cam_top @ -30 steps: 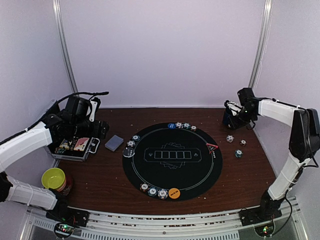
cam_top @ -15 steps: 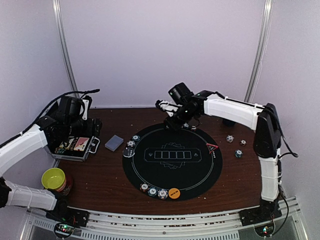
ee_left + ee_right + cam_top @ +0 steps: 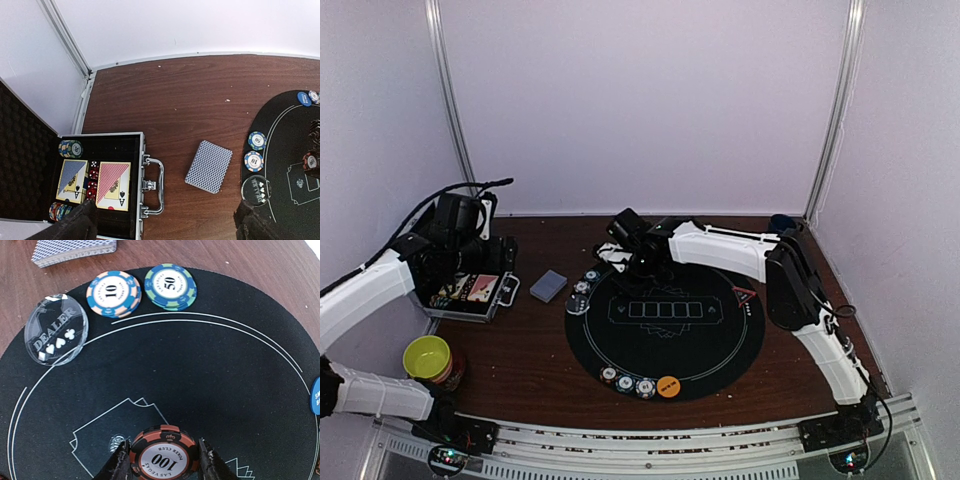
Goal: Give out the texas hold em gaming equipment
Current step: Place the poker chips pile on the poker table mat.
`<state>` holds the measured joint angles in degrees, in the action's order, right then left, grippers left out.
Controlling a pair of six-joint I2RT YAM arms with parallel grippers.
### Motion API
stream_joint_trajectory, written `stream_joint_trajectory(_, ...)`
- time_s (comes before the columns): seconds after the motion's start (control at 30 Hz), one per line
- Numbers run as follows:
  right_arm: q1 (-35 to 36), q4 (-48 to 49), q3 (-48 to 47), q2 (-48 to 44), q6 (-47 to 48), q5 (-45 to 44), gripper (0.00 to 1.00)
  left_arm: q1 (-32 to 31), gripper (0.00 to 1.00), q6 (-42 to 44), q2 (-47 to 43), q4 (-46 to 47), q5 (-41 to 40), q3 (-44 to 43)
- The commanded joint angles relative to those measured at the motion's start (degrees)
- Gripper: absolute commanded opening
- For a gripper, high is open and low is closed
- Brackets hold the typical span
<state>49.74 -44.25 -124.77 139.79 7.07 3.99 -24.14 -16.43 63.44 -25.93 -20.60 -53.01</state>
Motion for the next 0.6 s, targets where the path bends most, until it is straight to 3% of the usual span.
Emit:
stream_joint_trajectory(0.0,-0.3,1.7,-0.6,0.9,-0.1,-2.5,0.34,1.0,0.98,0.0,0.2,3.4,-0.6,0.1)
stream_joint_trajectory(0.4,-0.2,2.0,2.3,3.1,1.0,0.1,0.39,3.2,0.98,0.1,-2.3,8.4,1.8,3.4)
stream_joint_trajectory(0.5,-0.3,1.6,2.1,3.9,1.4,-0.3,0.43,3.3,0.98,0.7,-0.8,7.9,4.3,2.8)
stream_joint_trajectory(0.57,-0.3,0.9,1.8,4.0,1.7,-0.2,0.52,3.2,0.98,0.9,0.6,6.5,5.4,1.7)
